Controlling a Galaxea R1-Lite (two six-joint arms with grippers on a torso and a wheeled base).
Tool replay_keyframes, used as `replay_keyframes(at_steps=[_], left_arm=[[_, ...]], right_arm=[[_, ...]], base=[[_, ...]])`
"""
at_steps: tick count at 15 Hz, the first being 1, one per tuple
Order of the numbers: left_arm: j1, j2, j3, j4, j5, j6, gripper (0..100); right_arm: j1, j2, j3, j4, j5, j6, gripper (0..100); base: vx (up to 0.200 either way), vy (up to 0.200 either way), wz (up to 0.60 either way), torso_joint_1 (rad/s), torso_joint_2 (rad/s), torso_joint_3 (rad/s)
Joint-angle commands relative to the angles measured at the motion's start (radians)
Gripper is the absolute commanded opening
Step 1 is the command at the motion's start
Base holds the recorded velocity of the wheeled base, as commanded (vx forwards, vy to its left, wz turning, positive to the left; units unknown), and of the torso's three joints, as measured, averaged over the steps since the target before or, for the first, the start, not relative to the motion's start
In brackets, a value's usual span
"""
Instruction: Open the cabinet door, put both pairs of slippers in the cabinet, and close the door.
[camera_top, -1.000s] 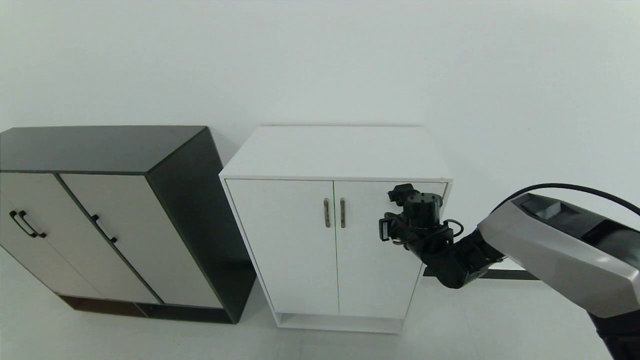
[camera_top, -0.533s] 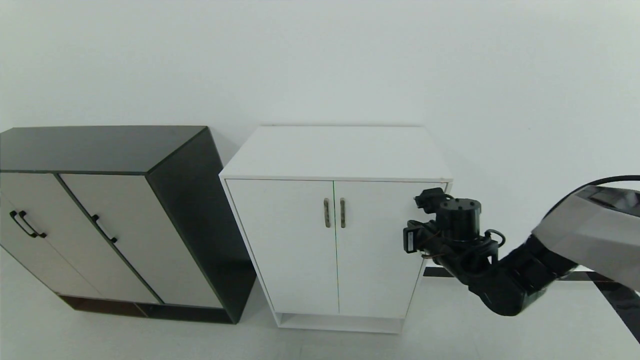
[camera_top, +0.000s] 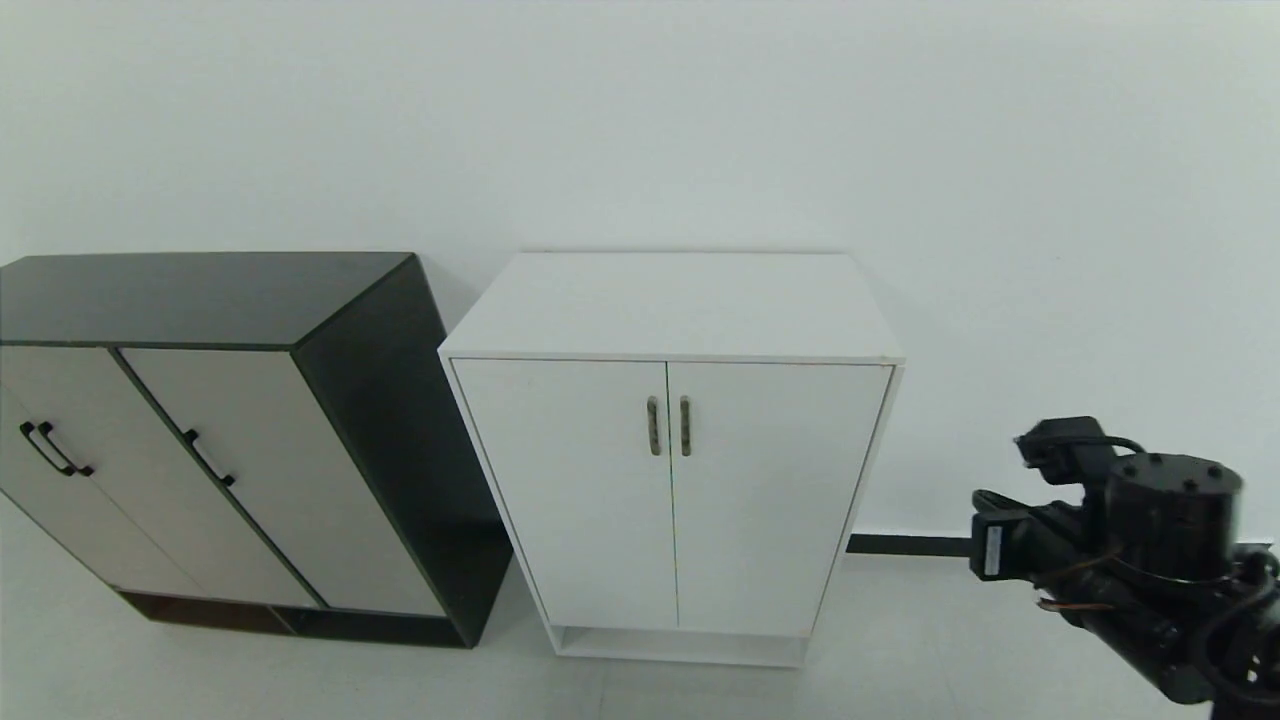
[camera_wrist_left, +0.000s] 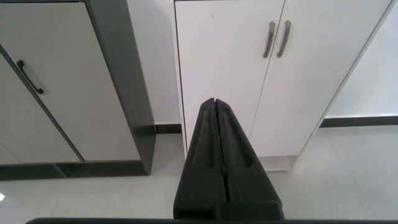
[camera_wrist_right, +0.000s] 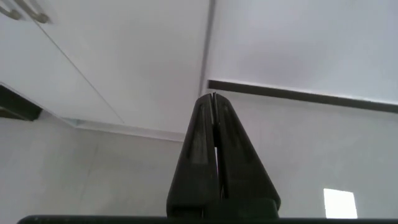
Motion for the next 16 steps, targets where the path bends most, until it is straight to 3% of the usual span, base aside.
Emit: replay_keyframes(at_steps=[1, 4, 6, 10, 12, 15, 16], left_arm=[[0.0, 0.0, 0.0, 0.0, 0.0, 0.001, 0], [0.0, 0.0, 0.0, 0.0, 0.0, -0.001, 0], [0.0, 0.0, 0.0, 0.0, 0.0, -0.001, 0], [0.0, 0.0, 0.0, 0.0, 0.002, -0.001, 0], [0.0, 0.0, 0.0, 0.0, 0.002, -0.001, 0], [0.0, 0.0, 0.0, 0.0, 0.002, -0.001, 0], [0.0, 0.0, 0.0, 0.0, 0.002, -0.002, 0]], right_arm=[[-0.034, -0.236, 0.164, 0.005, -0.012, -0.007, 0], [-0.048, -0.378, 0.25, 0.05, -0.028, -0.008, 0], [-0.057, -0.62, 0.32, 0.214, -0.027, -0.008, 0], [-0.055, -1.086, 0.317, 0.663, -0.01, -0.007, 0], [-0.065, -1.33, 0.285, 0.927, 0.067, -0.007, 0], [-0.153, -1.517, 0.309, 1.105, 0.286, -0.005, 0], [-0.163, -1.537, 0.317, 1.098, 0.317, -0.007, 0]], base=[[0.0, 0.0, 0.0, 0.0, 0.0, 0.0], [0.0, 0.0, 0.0, 0.0, 0.0, 0.0], [0.0, 0.0, 0.0, 0.0, 0.0, 0.0], [0.0, 0.0, 0.0, 0.0, 0.0, 0.0], [0.0, 0.0, 0.0, 0.0, 0.0, 0.0], [0.0, 0.0, 0.0, 0.0, 0.0, 0.0], [0.0, 0.0, 0.0, 0.0, 0.0, 0.0]])
